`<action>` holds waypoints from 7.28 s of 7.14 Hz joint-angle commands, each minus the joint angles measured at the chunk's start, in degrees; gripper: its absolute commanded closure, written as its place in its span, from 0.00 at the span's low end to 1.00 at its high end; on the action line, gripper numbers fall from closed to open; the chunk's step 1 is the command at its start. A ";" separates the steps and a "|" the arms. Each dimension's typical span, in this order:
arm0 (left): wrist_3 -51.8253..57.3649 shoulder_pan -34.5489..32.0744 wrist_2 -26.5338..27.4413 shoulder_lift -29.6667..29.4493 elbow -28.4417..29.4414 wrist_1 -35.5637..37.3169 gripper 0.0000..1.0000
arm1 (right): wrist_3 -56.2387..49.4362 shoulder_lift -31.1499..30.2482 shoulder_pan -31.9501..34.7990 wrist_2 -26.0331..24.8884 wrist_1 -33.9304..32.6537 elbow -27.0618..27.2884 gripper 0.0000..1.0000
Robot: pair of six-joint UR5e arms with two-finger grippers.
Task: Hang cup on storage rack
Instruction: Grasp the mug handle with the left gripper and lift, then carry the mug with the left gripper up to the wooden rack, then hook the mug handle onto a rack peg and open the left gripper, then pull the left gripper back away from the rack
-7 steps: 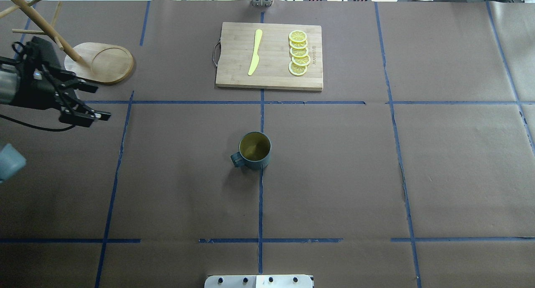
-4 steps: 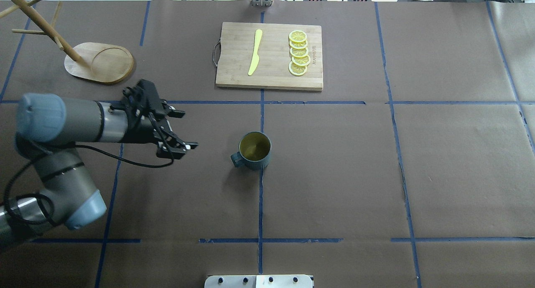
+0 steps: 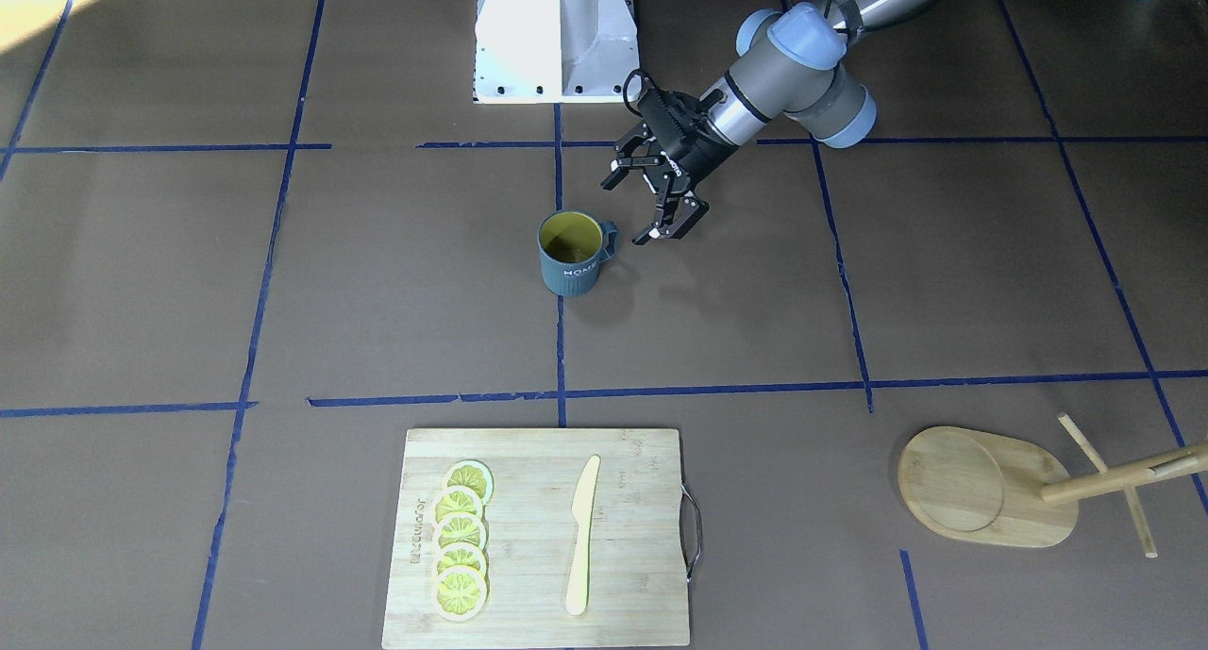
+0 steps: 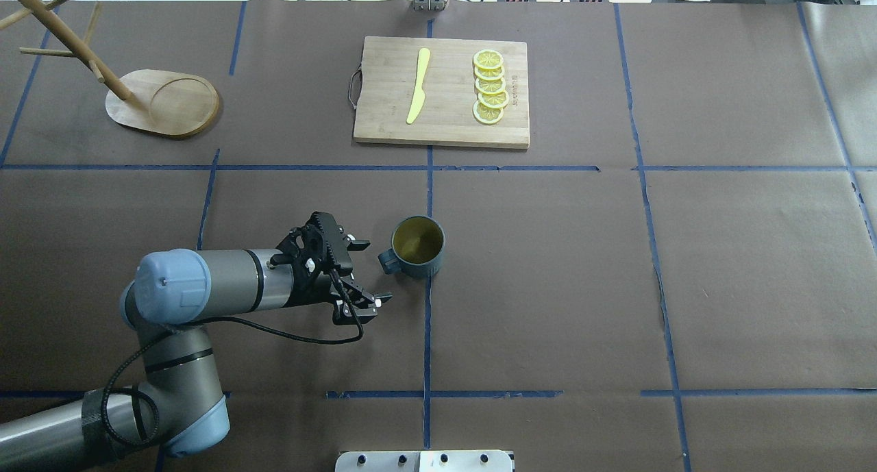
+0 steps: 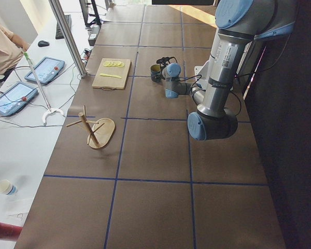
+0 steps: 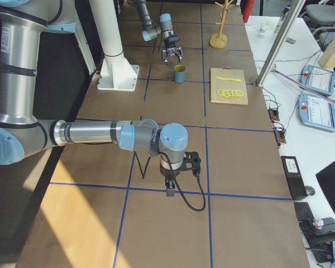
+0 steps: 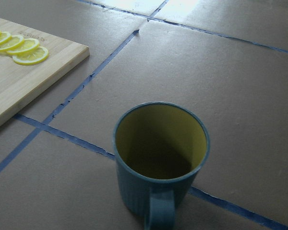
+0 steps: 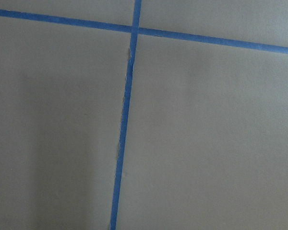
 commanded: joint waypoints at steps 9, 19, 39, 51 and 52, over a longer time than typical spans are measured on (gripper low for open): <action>-5.02 3.48 7.81 -4.20 5.94 -2.26 1.00 | -0.45 -0.19 0.00 0.02 -0.04 0.09 0.00; -115.94 -23.63 7.46 -2.88 -0.67 -18.88 1.00 | -0.80 -0.28 0.00 0.11 1.02 0.18 0.00; -151.55 -39.15 7.89 1.07 40.83 -63.88 0.89 | -0.81 -0.19 0.00 0.02 1.28 0.62 0.00; -114.61 -39.33 -3.56 18.30 22.81 -70.39 0.00 | -0.81 -0.19 0.00 0.11 1.19 0.62 0.00; -98.46 -39.33 -8.23 18.47 22.81 -66.73 0.00 | -0.81 -0.19 0.00 0.11 1.19 0.62 0.00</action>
